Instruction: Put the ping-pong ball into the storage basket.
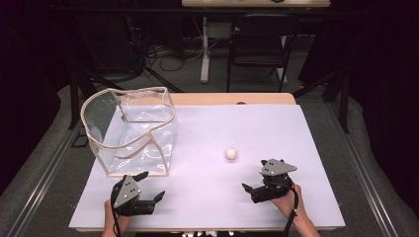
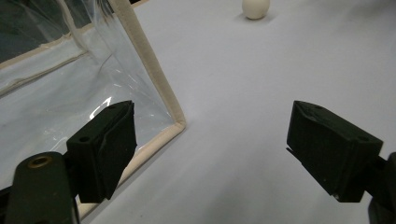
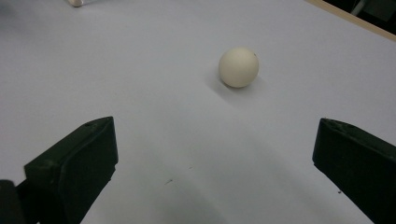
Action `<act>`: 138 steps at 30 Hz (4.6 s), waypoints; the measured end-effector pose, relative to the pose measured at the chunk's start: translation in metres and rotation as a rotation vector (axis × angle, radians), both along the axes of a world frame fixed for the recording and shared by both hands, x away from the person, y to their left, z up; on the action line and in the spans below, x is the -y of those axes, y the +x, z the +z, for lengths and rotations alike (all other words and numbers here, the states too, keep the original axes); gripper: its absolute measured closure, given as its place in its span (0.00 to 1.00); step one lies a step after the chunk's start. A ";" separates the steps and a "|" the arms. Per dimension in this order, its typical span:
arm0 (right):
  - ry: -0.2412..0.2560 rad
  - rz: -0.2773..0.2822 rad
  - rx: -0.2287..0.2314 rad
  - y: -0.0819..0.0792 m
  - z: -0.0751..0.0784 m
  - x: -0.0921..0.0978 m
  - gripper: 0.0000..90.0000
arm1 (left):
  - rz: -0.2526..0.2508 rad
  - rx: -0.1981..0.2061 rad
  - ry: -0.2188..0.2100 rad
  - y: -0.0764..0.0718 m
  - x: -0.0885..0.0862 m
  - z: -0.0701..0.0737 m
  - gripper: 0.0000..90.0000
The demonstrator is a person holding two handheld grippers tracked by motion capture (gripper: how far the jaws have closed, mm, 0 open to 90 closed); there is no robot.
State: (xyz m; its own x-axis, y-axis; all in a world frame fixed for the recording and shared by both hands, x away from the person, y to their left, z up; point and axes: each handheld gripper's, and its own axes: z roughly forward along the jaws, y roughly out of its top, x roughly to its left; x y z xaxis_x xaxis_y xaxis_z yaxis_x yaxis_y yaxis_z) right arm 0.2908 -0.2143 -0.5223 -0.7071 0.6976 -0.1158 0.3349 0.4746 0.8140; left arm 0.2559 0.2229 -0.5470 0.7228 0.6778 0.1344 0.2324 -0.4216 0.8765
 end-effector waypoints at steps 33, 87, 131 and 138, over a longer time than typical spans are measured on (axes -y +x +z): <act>-0.025 0.018 -0.032 0.040 0.015 -0.027 0.00 | -0.006 -0.002 0.000 0.000 0.000 0.000 0.18; -0.049 0.018 -0.125 0.110 0.016 -0.057 0.00 | -0.013 -0.008 0.000 0.000 0.001 -0.001 0.18; -0.091 0.025 -0.236 0.126 -0.021 -0.060 0.29 | -0.025 -0.006 0.010 0.000 0.003 -0.002 0.18; -0.113 0.021 -0.236 0.126 -0.022 -0.062 0.37 | -0.028 -0.007 0.009 -0.001 0.003 -0.001 0.18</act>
